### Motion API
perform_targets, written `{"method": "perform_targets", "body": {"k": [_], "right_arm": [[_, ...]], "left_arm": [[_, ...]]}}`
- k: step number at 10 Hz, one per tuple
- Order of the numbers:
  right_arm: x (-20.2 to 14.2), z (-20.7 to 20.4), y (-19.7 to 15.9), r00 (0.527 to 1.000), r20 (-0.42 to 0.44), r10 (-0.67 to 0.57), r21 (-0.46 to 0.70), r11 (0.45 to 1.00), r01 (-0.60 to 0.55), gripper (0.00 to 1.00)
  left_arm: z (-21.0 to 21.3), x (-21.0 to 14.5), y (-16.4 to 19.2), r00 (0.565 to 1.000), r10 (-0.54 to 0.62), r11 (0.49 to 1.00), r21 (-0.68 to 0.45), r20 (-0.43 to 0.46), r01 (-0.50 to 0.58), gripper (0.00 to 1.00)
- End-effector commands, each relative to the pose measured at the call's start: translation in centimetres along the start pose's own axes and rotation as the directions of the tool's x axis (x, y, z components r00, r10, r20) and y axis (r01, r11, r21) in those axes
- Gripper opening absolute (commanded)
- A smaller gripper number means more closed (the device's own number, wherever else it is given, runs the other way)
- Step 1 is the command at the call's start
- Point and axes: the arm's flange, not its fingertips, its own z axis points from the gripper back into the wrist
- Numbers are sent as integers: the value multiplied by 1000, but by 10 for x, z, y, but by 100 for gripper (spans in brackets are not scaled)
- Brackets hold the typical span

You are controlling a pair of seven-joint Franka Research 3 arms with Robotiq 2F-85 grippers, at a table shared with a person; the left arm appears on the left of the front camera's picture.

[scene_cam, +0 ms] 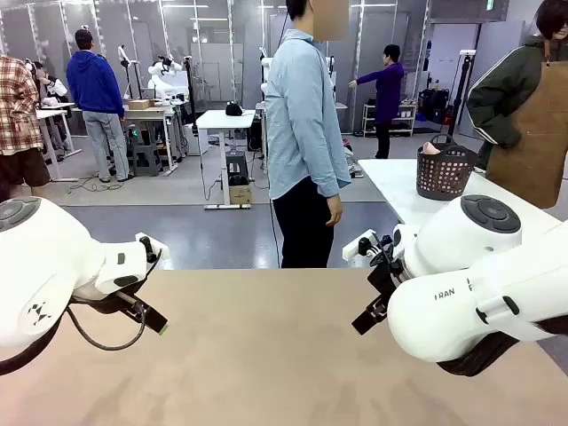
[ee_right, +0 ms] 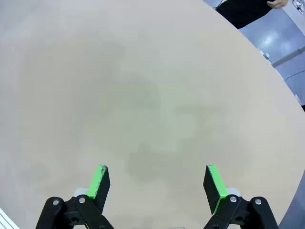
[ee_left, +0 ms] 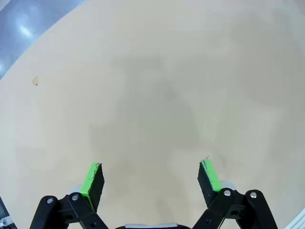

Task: Fold the towel.
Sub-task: Grab the top end of the 100 cm Hotel Towel extended by the human.

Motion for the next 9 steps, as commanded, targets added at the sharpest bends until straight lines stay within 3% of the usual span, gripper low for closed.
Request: {"method": "perform_targets", "body": {"k": [1,9], "right_arm": [[0,0,0,1000,0,0,0,1000,0,100],[0,0,0,1000,0,0,0,1000,0,100]], "left_arm": [[0,0,0,1000,-1,1000,0,0,1,100],[0,0,0,1000,-1,1000,0,0,1,100]]}}
